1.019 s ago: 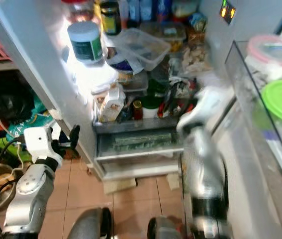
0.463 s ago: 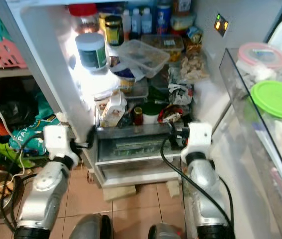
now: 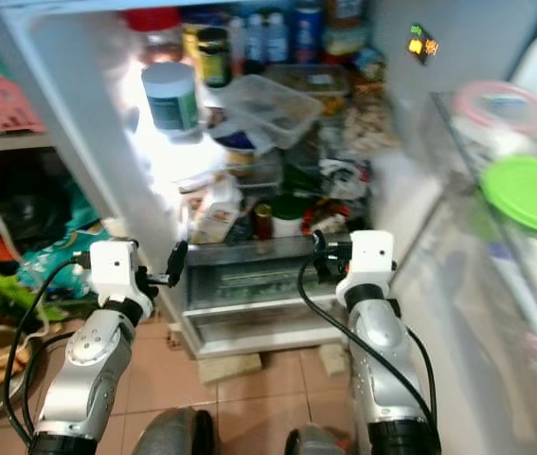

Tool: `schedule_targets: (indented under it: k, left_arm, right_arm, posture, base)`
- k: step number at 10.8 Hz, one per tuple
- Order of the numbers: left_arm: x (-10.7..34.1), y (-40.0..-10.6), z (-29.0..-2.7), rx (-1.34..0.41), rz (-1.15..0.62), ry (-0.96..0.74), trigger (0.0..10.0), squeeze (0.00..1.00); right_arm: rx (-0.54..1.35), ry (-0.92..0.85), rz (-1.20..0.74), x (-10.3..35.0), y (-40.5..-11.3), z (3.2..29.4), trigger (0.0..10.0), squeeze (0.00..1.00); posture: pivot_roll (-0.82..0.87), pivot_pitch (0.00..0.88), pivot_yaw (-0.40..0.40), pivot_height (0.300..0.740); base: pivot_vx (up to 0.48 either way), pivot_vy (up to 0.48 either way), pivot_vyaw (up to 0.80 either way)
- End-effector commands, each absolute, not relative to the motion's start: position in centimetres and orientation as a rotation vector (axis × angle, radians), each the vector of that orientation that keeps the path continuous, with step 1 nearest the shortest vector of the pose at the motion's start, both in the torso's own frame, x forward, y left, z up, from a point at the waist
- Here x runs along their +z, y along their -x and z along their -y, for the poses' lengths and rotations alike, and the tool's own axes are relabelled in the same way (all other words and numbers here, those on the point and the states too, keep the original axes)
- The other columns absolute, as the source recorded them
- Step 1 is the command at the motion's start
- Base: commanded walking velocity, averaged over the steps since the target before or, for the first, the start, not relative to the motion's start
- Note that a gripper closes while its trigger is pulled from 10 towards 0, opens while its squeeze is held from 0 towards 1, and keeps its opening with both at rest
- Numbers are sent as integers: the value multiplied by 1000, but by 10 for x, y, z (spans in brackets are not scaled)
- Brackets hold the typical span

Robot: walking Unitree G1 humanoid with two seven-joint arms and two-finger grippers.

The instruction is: Restocking fridge

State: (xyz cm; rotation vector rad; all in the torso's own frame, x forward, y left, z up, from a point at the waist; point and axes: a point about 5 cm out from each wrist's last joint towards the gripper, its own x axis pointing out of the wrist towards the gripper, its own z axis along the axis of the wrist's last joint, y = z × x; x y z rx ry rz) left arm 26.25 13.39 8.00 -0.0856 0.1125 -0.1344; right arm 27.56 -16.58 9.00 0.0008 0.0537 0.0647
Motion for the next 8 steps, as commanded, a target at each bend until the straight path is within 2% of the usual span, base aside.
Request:
schedule_targets:
  k: [1,8]
  left_arm:
    - [79,-261,-138,-132,-118,70,10000,0]
    - [77,-262,-139,-138,-133,64,10000,0]
  right_arm:
    - [92,-21,-31,93,-276,160,10000,0]
    - [63,-34,-16,95,-275,163,10000,0]
  posture:
    - [69,58,32,740]
    - [64,62,38,740]
  base:
    - [0,368,0]
    - [0,438,0]
